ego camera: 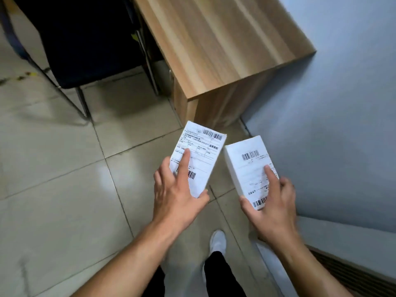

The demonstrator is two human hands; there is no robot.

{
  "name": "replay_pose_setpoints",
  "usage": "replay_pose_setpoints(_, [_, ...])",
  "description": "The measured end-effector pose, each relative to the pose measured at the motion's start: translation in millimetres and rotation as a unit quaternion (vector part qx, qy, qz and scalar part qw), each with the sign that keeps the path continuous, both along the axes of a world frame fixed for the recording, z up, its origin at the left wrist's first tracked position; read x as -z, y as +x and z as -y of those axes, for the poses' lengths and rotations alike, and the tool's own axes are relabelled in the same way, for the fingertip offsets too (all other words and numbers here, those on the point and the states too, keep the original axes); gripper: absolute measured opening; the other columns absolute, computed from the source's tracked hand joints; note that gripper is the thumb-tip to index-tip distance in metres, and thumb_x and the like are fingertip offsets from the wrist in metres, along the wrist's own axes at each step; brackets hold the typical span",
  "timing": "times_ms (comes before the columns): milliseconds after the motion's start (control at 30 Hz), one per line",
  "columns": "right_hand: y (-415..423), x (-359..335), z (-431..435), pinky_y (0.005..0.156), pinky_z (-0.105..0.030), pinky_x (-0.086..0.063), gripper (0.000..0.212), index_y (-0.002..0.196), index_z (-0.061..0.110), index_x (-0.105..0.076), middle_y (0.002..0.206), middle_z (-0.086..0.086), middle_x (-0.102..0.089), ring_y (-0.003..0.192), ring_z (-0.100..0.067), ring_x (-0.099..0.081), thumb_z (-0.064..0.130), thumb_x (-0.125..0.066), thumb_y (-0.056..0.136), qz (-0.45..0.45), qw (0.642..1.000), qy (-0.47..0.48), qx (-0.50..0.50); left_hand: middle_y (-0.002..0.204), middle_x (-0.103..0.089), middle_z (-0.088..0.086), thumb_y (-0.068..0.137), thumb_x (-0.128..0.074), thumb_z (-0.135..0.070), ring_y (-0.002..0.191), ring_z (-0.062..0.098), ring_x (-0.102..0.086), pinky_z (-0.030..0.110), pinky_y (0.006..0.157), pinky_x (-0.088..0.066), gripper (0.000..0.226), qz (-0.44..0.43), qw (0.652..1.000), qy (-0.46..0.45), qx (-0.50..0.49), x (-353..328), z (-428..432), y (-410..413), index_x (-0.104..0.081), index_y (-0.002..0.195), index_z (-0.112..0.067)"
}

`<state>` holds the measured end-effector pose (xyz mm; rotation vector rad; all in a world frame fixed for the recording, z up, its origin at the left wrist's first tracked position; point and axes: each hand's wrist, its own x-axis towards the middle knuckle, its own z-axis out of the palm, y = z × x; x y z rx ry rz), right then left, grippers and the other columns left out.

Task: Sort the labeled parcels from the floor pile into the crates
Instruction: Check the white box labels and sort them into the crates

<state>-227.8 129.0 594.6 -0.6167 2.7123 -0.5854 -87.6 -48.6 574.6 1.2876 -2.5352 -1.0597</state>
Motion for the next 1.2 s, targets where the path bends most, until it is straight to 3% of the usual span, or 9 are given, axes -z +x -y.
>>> replay_pose_setpoints(67, [16, -57, -11, 0.108, -0.052, -0.040, 0.100, 0.154, 0.036, -0.027, 0.140, -0.010, -0.035, 0.127, -0.032, -0.037, 0.074, -0.055, 0.066, -0.026, 0.999, -0.018, 0.022, 0.153, -0.019, 0.005, 0.067, -0.070, -0.053, 0.125, 0.030, -0.030, 0.045, 0.107, -0.041, 0.105, -0.024, 0.999, -0.021, 0.035, -58, 1, 9, -0.014, 0.155, -0.044])
replay_pose_setpoints(300, [86, -200, -62, 0.106, -0.043, -0.039, 0.095, 0.149, 0.037, -0.041, 0.136, -0.003, -0.036, 0.121, -0.025, -0.036, 0.075, -0.056, 0.064, -0.140, 0.982, -0.067, 0.110, 0.148, -0.028, -0.007, 0.062, -0.064, -0.060, 0.125, 0.024, -0.033, 0.043, 0.096, -0.049, 0.090, -0.116, 0.974, -0.051, 0.185, -203, 8, 32, -0.033, 0.146, -0.049])
replay_pose_setpoints(433, [120, -256, -106, 0.103, -0.035, -0.037, 0.092, 0.148, 0.037, -0.044, 0.139, -0.003, -0.037, 0.123, -0.023, -0.036, 0.072, -0.057, 0.064, -0.200, 0.961, -0.083, 0.172, 0.141, -0.035, -0.006, 0.060, -0.067, -0.059, 0.124, 0.025, -0.036, 0.038, 0.096, -0.042, 0.088, -0.158, 0.944, -0.077, 0.279, -271, -12, 29, -0.040, 0.142, -0.048])
replay_pose_setpoints(567, [157, -291, -159, 0.103, -0.039, -0.042, 0.089, 0.146, 0.038, -0.045, 0.140, -0.001, -0.039, 0.123, -0.022, -0.037, 0.070, -0.059, 0.065, -0.240, 0.935, -0.117, 0.235, 0.142, -0.034, -0.006, 0.065, -0.077, -0.052, 0.124, 0.024, -0.035, 0.037, 0.095, -0.038, 0.085, -0.209, 0.906, -0.099, 0.355, -322, -54, 32, -0.040, 0.141, -0.049])
replay_pose_setpoints(667, [187, -308, -207, 0.101, -0.036, -0.042, 0.086, 0.145, 0.040, -0.047, 0.140, 0.002, -0.040, 0.122, -0.020, -0.039, 0.070, -0.059, 0.065, -0.256, 0.914, -0.134, 0.284, 0.145, -0.031, -0.006, 0.067, -0.082, -0.043, 0.125, 0.026, -0.034, 0.039, 0.093, -0.040, 0.085, -0.228, 0.882, -0.109, 0.397, -344, -101, 39, -0.041, 0.141, -0.049])
replay_pose_setpoints(867, [268, -338, -333, 0.095, -0.032, -0.044, 0.083, 0.141, 0.052, -0.043, 0.130, 0.018, -0.036, 0.122, -0.009, -0.044, 0.076, -0.055, 0.063, -0.236, 0.888, -0.145, 0.367, 0.140, -0.033, -0.007, 0.061, -0.068, -0.060, 0.126, 0.024, -0.036, 0.036, 0.095, -0.038, 0.080, -0.272, 0.822, -0.086, 0.492, -365, -228, 65, -0.041, 0.136, -0.049])
replay_pose_setpoints(1000, [335, -350, -425, 0.092, -0.026, -0.037, 0.082, 0.139, 0.052, -0.049, 0.131, 0.017, -0.039, 0.119, -0.002, -0.039, 0.074, -0.057, 0.060, -0.273, 0.850, -0.141, 0.429, 0.140, -0.031, -0.010, 0.061, -0.064, -0.064, 0.123, 0.016, -0.035, 0.032, 0.094, -0.037, 0.080, -0.288, 0.778, -0.064, 0.554, -373, -334, 91, -0.040, 0.136, -0.050])
replay_pose_setpoints(1200, [427, -345, -541, 0.096, -0.031, -0.037, 0.082, 0.140, 0.047, -0.051, 0.135, 0.014, -0.039, 0.126, -0.015, -0.042, 0.072, -0.058, 0.061, -0.301, 0.792, -0.121, 0.517, 0.144, -0.030, -0.010, 0.060, -0.063, -0.069, 0.132, 0.014, -0.033, 0.033, 0.098, -0.041, 0.080, -0.290, 0.723, -0.023, 0.627, -376, -483, 136, -0.040, 0.135, -0.055])
